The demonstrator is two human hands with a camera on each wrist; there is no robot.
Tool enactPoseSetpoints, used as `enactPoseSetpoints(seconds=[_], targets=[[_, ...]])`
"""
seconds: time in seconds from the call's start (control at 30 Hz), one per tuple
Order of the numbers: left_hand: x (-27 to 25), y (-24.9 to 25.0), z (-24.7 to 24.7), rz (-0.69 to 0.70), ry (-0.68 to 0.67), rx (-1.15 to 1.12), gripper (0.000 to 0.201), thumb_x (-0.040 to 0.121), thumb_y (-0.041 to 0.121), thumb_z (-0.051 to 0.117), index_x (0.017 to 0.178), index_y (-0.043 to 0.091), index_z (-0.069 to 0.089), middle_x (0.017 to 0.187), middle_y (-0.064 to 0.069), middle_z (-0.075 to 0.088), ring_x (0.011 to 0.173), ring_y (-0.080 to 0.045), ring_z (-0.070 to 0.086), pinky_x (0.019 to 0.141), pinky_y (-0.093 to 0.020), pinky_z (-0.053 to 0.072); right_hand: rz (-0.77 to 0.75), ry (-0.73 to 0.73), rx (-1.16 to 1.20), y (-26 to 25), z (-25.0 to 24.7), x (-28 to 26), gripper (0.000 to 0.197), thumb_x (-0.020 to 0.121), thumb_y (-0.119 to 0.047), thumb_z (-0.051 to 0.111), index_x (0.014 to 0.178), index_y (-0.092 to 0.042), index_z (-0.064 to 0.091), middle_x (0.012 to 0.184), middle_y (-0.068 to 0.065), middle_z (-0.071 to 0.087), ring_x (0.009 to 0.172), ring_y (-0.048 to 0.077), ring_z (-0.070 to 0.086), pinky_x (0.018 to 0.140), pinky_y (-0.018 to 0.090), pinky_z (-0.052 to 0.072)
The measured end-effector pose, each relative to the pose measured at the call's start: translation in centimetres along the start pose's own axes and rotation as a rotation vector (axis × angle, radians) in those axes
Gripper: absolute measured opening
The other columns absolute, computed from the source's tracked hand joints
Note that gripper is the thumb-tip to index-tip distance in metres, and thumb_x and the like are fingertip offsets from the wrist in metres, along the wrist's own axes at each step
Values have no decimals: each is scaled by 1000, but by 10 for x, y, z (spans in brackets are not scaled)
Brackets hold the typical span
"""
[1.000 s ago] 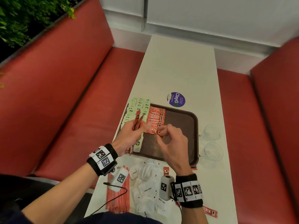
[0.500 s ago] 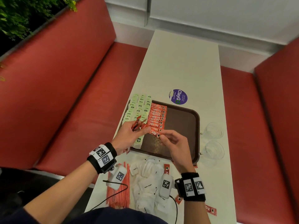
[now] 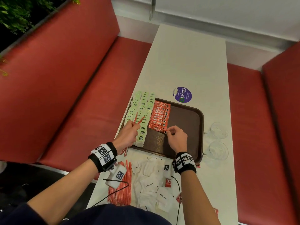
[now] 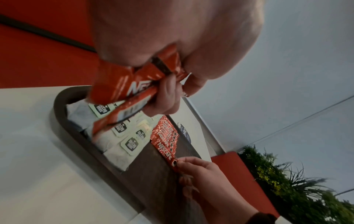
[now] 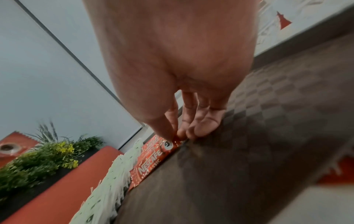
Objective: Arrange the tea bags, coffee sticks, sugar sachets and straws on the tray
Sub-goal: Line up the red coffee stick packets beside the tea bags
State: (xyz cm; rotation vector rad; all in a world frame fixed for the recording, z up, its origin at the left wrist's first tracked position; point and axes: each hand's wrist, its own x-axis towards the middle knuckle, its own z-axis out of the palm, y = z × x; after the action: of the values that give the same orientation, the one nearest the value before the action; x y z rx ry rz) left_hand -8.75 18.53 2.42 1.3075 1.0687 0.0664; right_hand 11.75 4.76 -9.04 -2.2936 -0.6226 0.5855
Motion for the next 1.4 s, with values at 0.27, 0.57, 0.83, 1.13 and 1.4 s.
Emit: enactPoseSetpoints(seconds=[0.27,0.57,0.83,1.13,1.4], targets=[[6,-1,8,12,-20,9,15,111,26,45,98,22,37,72,8,33,51,-8,25,48,-27,20,1,15,-81,-5,9,3,2,101,-28,70,102,-30,70,100,-5,70,94,14,65,79,34,49],[3,-4,3,-1,5,-39,18,111,25,48,98,21,36,72,7,32,50,-9,23,48,-26,19,-42,77,-117,-7,18,-13,16,100,-36,71,110,-32,59,113,-5,56,102,17,60,83,38,54],[0,-7,3,-3,12,-41,13,111,26,48,101,21,40,68,9,33,50,-9,24,49,-28,19,-103,68,-190,-23,33,-19,35,92,-47,81,103,-24,56,109,-1,53,105,21,54,87,38,53],[2,-7,0,-2,14,-41,11,111,26,48,104,21,42,70,8,33,51,-9,24,51,-30,18,-46,41,-198,-32,45,-14,47,87,-51,85,109,-17,61,114,3,56,111,26,55,93,45,56],[4,-10,-2,-10,13,-30,12,111,26,48,116,15,47,72,7,33,51,-9,24,51,-29,19,-48,68,-221,-37,45,-5,43,93,-51,80,106,-12,66,116,8,60,112,30,55,95,47,54]])
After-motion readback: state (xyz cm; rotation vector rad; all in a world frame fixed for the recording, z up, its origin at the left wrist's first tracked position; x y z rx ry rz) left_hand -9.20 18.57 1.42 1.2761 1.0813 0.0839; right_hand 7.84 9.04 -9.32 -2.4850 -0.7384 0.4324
